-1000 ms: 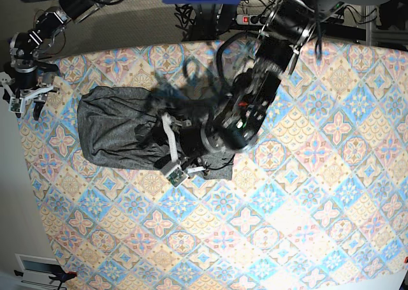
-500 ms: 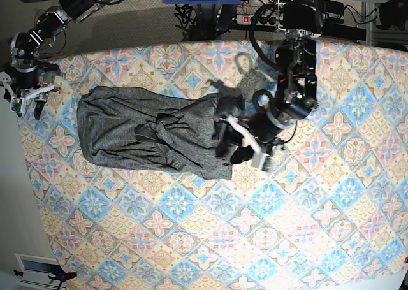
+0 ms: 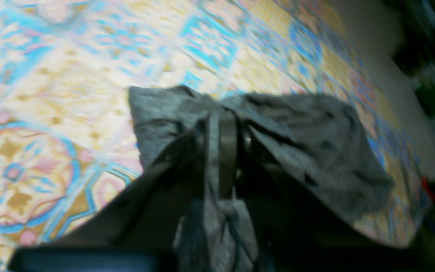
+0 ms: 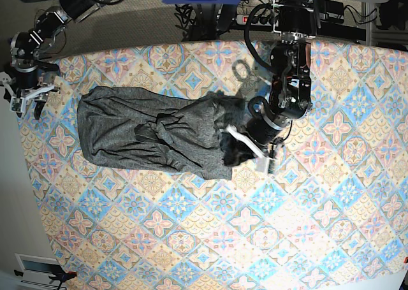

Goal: Layout the t-shirt on the table in an organized manner, then fold the t-shirt properly
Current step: 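Carry the folded fabric with the left gripper further toward the right gripper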

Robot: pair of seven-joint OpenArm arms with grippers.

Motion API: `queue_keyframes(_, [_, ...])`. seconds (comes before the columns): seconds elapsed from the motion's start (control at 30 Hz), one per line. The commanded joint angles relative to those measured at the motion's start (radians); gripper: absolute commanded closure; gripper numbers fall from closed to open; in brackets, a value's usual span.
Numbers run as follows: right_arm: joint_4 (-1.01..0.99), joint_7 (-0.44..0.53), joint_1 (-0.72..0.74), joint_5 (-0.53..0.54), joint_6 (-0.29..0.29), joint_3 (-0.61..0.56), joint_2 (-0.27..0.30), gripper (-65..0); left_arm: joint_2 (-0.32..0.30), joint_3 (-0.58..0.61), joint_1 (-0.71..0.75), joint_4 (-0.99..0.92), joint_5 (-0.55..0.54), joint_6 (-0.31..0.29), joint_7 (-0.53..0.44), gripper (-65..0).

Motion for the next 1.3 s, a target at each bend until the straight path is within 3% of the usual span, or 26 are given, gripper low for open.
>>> queue_keyframes(0.0, [0.006,0.025,0.007,0.017,-0.005,0.002,0.019,-31.3,-0.002,-0.001,-0.018,0.016,-0.010,0.008,-0.030,-3.1])
queue_keyframes(0.17, [-0.014,0.025,0.009,0.017,-0.005,0.002,0.019,-31.3,-0.019,0.003,-0.024,-0.039,0.004,0.068,-0.035,-3.1])
queue_keyframes(0.5, [-0.014,0.025,0.013,0.017,-0.005,0.002,0.019,-31.3,0.004,0.019,-0.079,-0.194,0.010,0.068,-0.035,-3.1])
queue_keyframes(0.73, [-0.014,0.025,0.013,0.017,-0.005,0.002,0.019,-31.3,0.005,0.201,-0.145,-0.298,0.010,0.068,-0.038,-3.1])
queue_keyframes(0.87, [-0.014,0.025,0.013,0.017,-0.005,0.002,0.019,-31.3,0.030,0.289,-0.148,-0.323,0.015,0.070,-0.110,-3.1])
queue_keyframes(1.13, [-0.014,0.025,0.013,0.017,-0.005,0.002,0.019,-31.3,0.062,0.536,-0.188,-0.476,0.007,0.068,-0.118,-3.1])
queue_keyframes(1.27, [-0.014,0.025,0.013,0.017,-0.005,0.002,0.019,-31.3,0.073,0.570,-0.193,-0.475,0.007,0.068,-0.121,-3.1])
